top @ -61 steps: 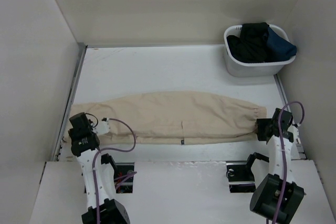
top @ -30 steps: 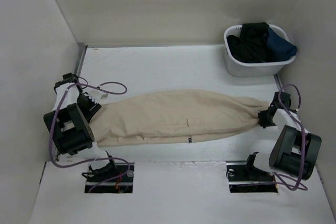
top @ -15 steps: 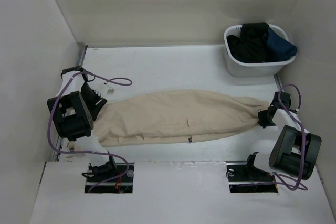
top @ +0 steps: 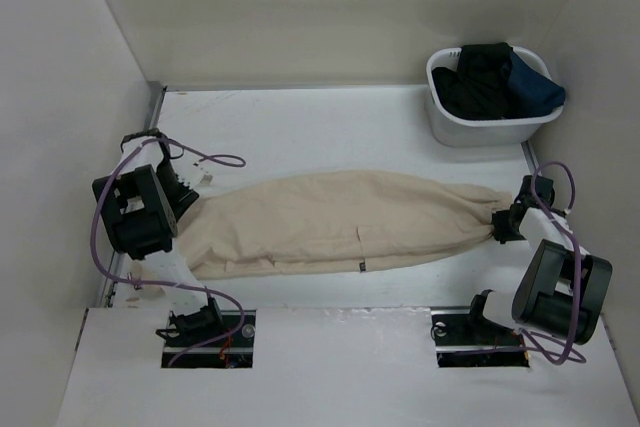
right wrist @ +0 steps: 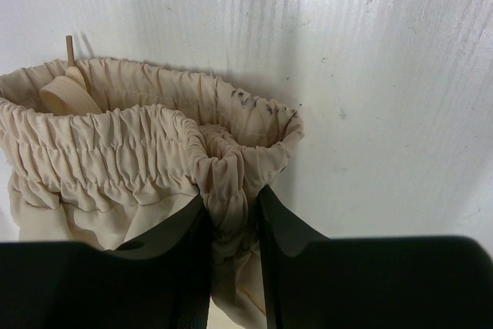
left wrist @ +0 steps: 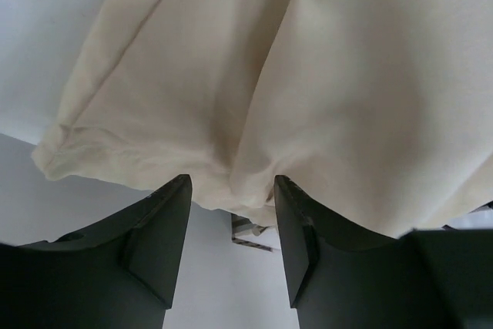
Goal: Fold and stack the trousers
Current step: Fold the trousers
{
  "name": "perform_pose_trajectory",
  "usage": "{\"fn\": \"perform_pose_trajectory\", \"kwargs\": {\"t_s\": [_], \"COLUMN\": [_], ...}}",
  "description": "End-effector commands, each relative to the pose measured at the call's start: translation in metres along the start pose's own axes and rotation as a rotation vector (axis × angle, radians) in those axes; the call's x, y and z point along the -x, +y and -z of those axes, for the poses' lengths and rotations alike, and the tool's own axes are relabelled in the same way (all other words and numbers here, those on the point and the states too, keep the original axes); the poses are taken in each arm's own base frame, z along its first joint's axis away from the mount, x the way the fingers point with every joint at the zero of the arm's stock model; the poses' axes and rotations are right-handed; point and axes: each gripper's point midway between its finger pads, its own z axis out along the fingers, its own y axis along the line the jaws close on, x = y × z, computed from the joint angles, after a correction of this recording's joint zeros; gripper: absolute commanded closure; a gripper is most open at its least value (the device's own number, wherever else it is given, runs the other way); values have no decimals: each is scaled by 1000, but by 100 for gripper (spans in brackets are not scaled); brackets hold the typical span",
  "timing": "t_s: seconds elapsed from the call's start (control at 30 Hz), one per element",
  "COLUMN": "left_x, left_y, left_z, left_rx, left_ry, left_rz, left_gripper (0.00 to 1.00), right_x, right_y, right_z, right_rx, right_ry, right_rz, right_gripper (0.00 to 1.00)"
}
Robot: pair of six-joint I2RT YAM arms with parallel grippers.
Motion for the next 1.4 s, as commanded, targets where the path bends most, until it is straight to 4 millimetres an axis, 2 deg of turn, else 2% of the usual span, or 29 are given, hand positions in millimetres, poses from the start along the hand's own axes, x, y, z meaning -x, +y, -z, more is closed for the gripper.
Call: {"fn": "perform_pose_trajectory", "kwargs": {"t_s": [0.0,0.07,0.2,0.27,0.33,0.4,0.47,0.63,0.73,0.83,0.9,0.97,1.0,1.1,1.23,1.37], "left_x": [-5,1,5,5,6,7,11,36,40,31,25,16,11,5,3,-9], "left_y": [-10,-22,-50,-51,-48,-40,-26,29,43,49,52,47,44,40,55,65], "left_z": [4,2,-11,-16,-17,-15,-5,50,73,74,68,55,47,33,41,54], "left_rx": [-49,-56,-110,-108,-117,-94,-35,257,383,436,451,428,409,378,410,408], "left_ry": [14,37,106,126,126,115,84,-68,-77,-17,27,87,113,129,85,58], "left_rz": [-34,-112,-213,-210,-187,-171,-159,-101,-111,-133,-147,-166,-174,-163,-91,-47], "left_gripper": [55,55,56,70,89,97,100,100,100,98,96,90,84,57,50,47], "right_x": [12,16,10,5,4,1,-1,-3,-4,-4,-4,-4,-4,-4,-4,-3], "right_y": [-2,-2,-6,-6,-6,-6,-7,-11,-11,-11,-11,-11,-11,-10,-8,3], "right_z": [3,2,0,-2,-4,-6,-8,-13,-14,-15,-15,-15,-15,-15,-16,-15], "right_rx": [-13,-15,-29,-31,-39,-44,-52,-71,-74,-78,-78,-77,-72,-65,-58,-31], "right_ry": [-49,-61,-33,-12,-2,5,10,16,17,19,18,17,16,13,19,12], "right_rz": [-15,-3,-29,-37,-34,-24,-19,-3,-5,-4,0,0,1,10,30,69], "right_gripper": [70,70,70,65,60,54,47,43,43,43,43,43,43,37,26,25]}}
